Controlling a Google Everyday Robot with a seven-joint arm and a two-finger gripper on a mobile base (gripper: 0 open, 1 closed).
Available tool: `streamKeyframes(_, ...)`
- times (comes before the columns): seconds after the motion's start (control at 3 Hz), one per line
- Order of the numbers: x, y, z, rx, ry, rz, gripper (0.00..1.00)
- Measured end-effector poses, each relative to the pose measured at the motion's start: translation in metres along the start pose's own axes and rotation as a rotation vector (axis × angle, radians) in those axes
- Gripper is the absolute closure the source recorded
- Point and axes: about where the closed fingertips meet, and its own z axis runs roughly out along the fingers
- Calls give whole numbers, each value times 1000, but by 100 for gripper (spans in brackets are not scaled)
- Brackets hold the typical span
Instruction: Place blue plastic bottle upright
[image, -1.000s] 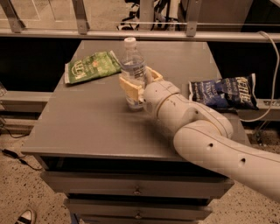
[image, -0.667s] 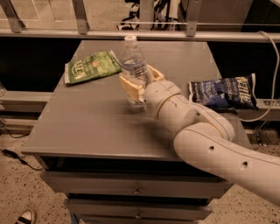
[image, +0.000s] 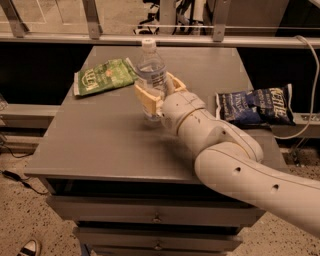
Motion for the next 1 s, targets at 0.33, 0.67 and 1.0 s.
streamKeyframes(0.33,7,5,10,-4,-14,31,100)
streamKeyframes(0.67,16,7,13,-5,-5,45,100)
streamKeyframes(1.0,23,7,14,-3,2,55,100)
